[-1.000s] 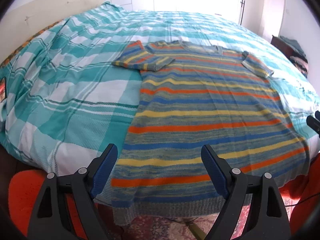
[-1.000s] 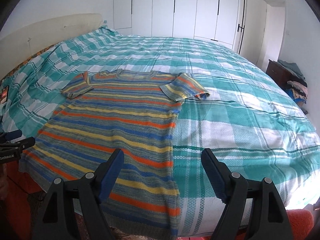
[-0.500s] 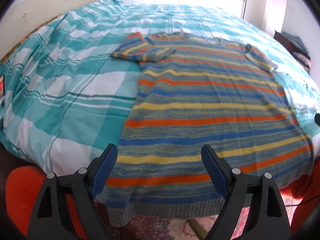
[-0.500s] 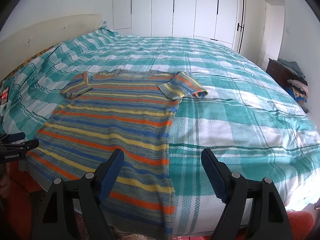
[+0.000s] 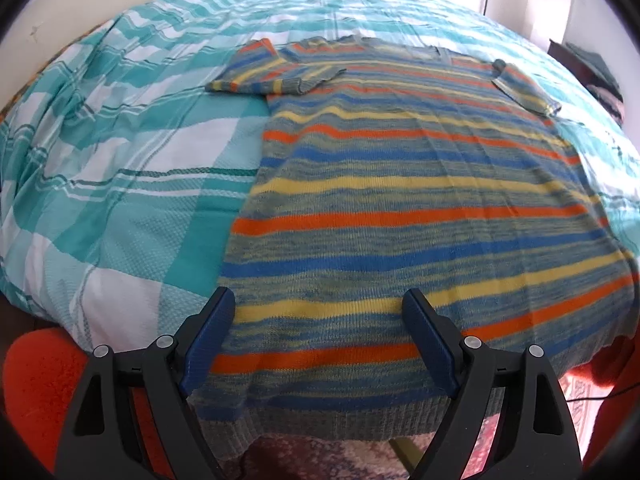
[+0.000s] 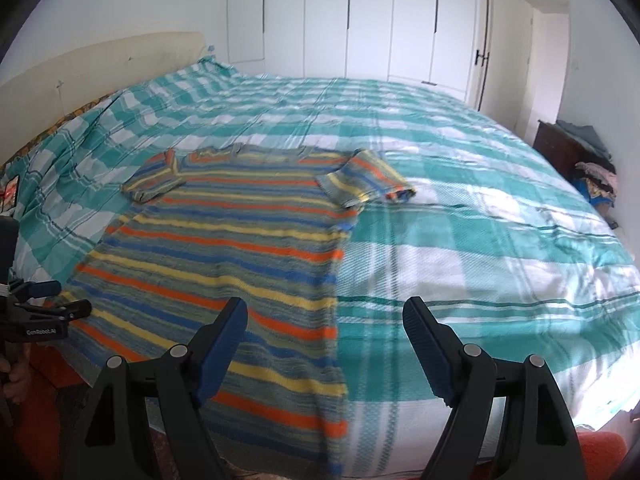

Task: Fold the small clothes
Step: 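Open both grippers and withdraw them from the spread sweater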

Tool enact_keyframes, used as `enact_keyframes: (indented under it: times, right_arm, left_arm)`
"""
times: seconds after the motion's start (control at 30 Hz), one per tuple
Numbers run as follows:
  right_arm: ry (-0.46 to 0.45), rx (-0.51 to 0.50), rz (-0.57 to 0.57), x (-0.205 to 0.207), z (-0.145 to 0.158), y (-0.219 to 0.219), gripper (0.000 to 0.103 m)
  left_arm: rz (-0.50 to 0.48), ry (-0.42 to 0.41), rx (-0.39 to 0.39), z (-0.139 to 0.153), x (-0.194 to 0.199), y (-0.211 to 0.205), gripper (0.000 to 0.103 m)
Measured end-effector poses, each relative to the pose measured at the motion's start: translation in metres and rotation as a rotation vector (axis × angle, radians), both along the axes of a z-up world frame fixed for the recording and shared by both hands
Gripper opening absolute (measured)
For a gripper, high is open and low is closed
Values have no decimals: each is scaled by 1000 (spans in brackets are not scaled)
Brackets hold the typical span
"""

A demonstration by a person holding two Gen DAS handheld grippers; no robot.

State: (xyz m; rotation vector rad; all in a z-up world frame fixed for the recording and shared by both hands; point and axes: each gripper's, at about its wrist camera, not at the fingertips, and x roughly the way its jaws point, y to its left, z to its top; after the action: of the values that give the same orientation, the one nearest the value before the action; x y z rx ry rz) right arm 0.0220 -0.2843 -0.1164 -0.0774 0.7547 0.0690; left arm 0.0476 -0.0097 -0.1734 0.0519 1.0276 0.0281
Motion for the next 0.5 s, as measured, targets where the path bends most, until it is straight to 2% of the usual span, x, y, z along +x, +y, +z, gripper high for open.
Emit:
enact_keyframes:
  times: [0.3, 0.4, 0.5]
  right_arm:
    - [11, 5, -14, -3, -6, -6, 79]
    - [3, -3, -22, -3, -5, -8, 80]
    - [14, -2, -21, -2, -7, -9, 80]
  left_arm:
    - [32, -73, -57, 15, 0, 9, 87]
    - [30, -35, -54, 8, 5, 9, 87]
    - [26, 9, -17, -3, 10, 5, 87]
